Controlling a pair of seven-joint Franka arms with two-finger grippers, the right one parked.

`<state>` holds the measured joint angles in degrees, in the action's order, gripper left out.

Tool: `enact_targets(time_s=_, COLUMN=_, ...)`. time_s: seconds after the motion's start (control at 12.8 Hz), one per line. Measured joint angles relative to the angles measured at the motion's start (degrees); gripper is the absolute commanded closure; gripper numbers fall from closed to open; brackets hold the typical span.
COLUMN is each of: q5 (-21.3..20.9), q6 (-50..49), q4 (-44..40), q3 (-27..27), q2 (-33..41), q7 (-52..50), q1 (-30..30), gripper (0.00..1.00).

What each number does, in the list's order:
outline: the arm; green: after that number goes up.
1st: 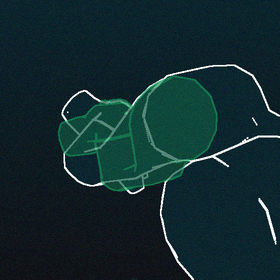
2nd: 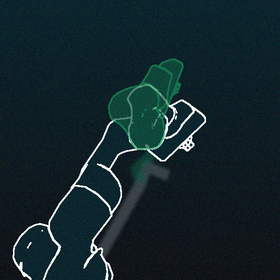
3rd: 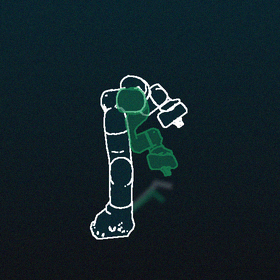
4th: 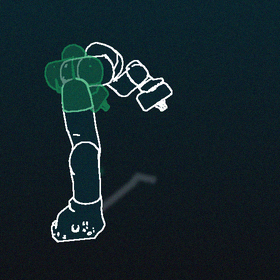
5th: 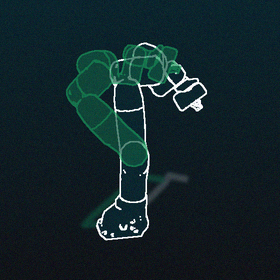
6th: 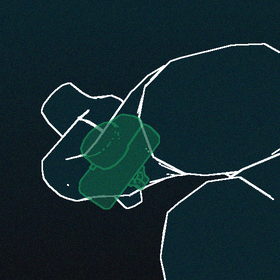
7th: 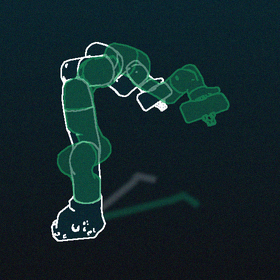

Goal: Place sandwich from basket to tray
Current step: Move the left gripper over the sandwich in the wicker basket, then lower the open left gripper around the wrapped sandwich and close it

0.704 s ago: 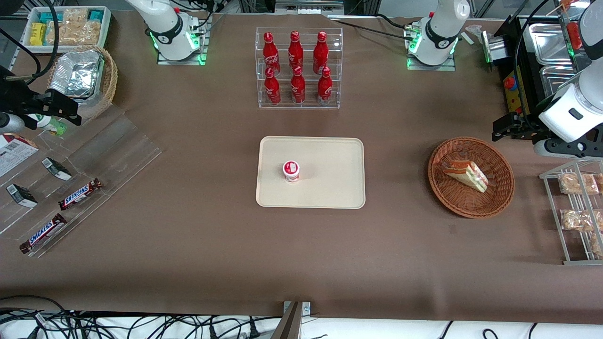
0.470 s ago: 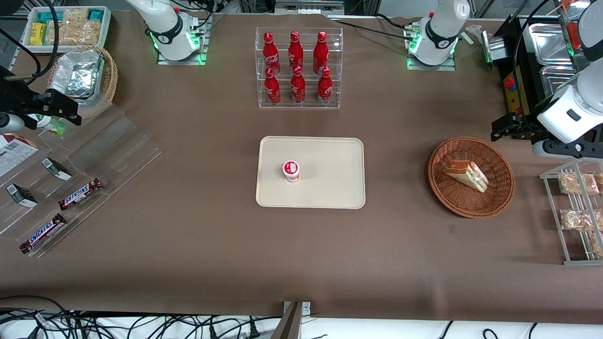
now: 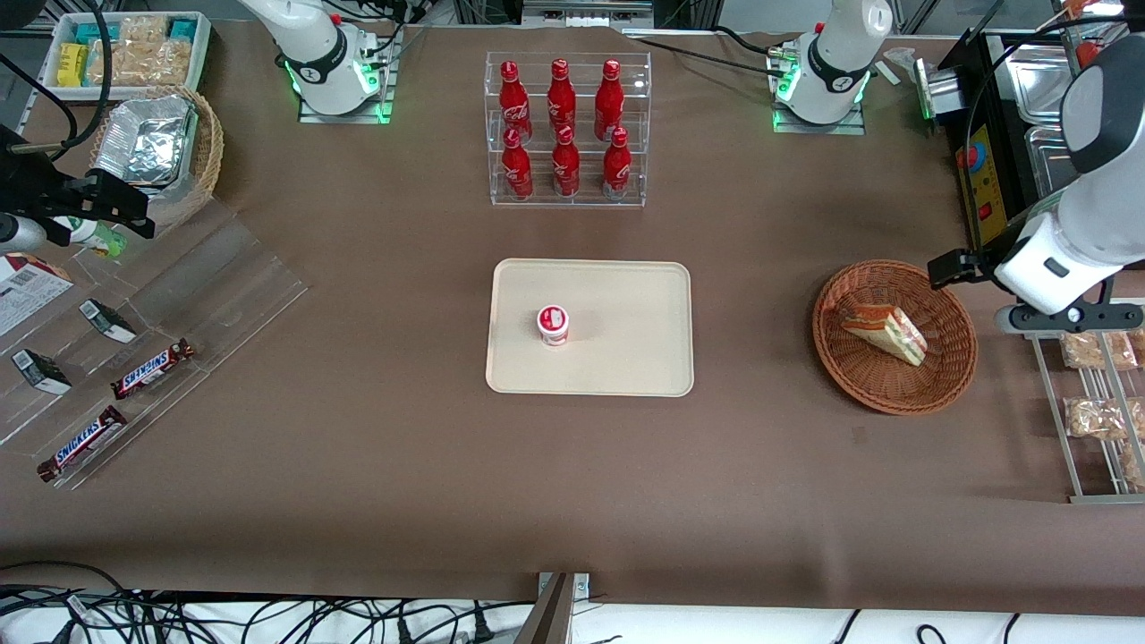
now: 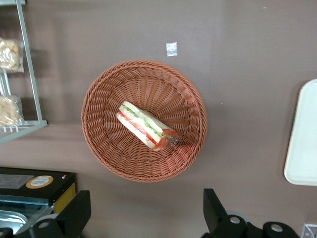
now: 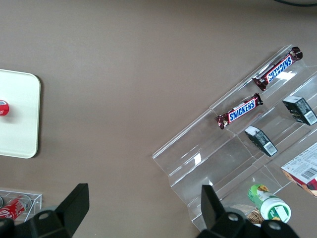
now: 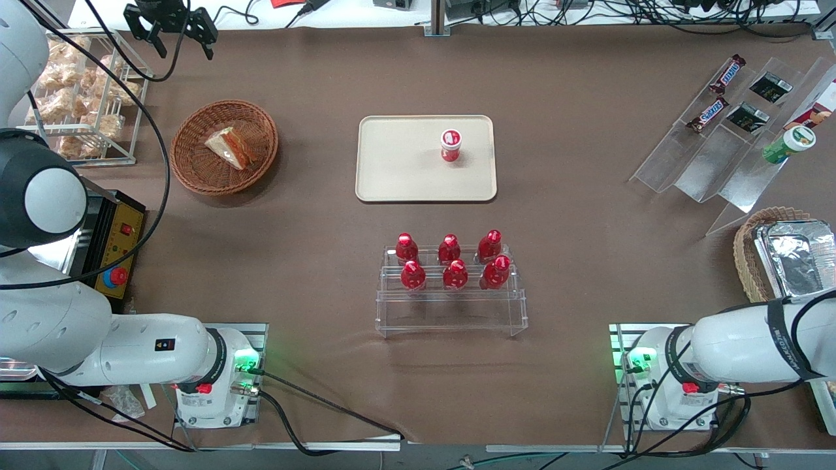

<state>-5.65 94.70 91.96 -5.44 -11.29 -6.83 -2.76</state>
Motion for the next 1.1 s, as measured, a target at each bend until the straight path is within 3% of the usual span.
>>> enact_targets(time_s=1.1, q5=-0.16, q6=30.93, q4=23.38, q3=0.24, q2=-1.67, q7=-32.44, q1=-3.48, gripper=0.0)
